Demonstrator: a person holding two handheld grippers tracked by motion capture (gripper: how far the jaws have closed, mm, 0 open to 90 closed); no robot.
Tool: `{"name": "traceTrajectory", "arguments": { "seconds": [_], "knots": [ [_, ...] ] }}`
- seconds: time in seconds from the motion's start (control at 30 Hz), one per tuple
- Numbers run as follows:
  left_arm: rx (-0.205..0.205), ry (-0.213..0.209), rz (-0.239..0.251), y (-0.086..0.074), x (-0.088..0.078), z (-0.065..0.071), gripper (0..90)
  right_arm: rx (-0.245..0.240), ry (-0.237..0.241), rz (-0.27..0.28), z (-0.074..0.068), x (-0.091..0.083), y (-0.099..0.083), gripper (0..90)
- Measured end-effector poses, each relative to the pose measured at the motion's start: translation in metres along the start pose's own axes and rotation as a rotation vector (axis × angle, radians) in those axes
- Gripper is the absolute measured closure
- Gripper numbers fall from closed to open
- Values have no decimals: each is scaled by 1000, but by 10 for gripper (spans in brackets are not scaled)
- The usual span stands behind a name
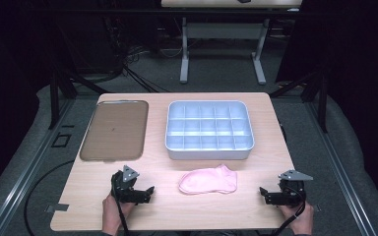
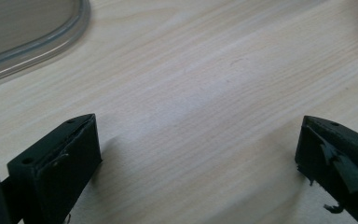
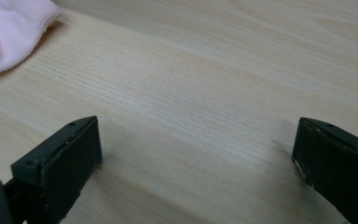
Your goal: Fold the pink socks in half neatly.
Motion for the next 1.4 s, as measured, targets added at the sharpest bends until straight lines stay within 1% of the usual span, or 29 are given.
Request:
{"name": "traceTrajectory", "arguments": {
  "seconds": [0.2, 0.47, 0.63, 0.73, 0.8, 0.83, 0.87, 0.9, 0.97, 1.1, 1.13, 1.17, 1.23, 1.27, 1.3, 1.4],
  "knots": [
    [-12, 16, 0, 0, 0, 0, 0, 5, -1, 0, 0, 1, 1, 4],
    [-13, 18, 0, 0, 0, 0, 0, 1, 1, -20, 0, 1, 1, 0],
    [-14, 18, -1, 0, 0, 0, 0, 8, -2, -20, 0, 2, 2, 0],
    [-14, 18, -3, 0, 0, 0, 0, 1, -1, -33, 0, 2, 2, 0],
    [-16, 19, -1, 0, 0, 0, 1, 3, 4, -37, 0, 3, 3, 0],
    [-16, 19, -1, 0, 0, 0, 1, 2, 6, -48, 0, 2, 3, 0],
    [-17, 19, -1, 0, 0, 0, 1, 9, 10, -46, 0, 2, 4, 0],
    [-14, 19, -3, 0, 0, 0, 1, 16, 19, -42, -2, 2, 5, 0],
    [-14, 19, -3, 0, 0, 0, 1, 19, 20, -41, -6, 1, 7, 0],
    [-14, 22, -2, 0, 0, 0, 3, 19, 55, -41, -19, -2, 16, 0],
    [-14, 23, -2, 0, 0, 0, 3, 10, 66, -37, -26, -3, 22, 0],
    [-14, 23, -2, 0, 0, 0, 3, 10, 66, -37, -26, -3, 22, 0],
    [-15, 23, -2, 0, 0, 0, 3, -1, 87, -34, -34, -4, 28, 0],
    [-16, 25, -2, 0, 0, 0, 3, -7, 112, -35, -43, -4, 33, 0],
    [-16, 25, -2, 0, 0, 0, 3, -7, 112, -35, -43, -4, 33, 0],
    [-14, 27, -2, 0, -1, -1, 3, -31, 141, -43, -56, -3, 40, 0]
  ]
}}
Point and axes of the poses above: each handheld gripper's, and its own axes: x roughly forward along the jaws, y roughly out of its top, z roughly to its right, the point moved 7 cm from there along x, roughly forward along the jaws, and after that the axes turned 8 degrees about z, right-handed, at the moved point
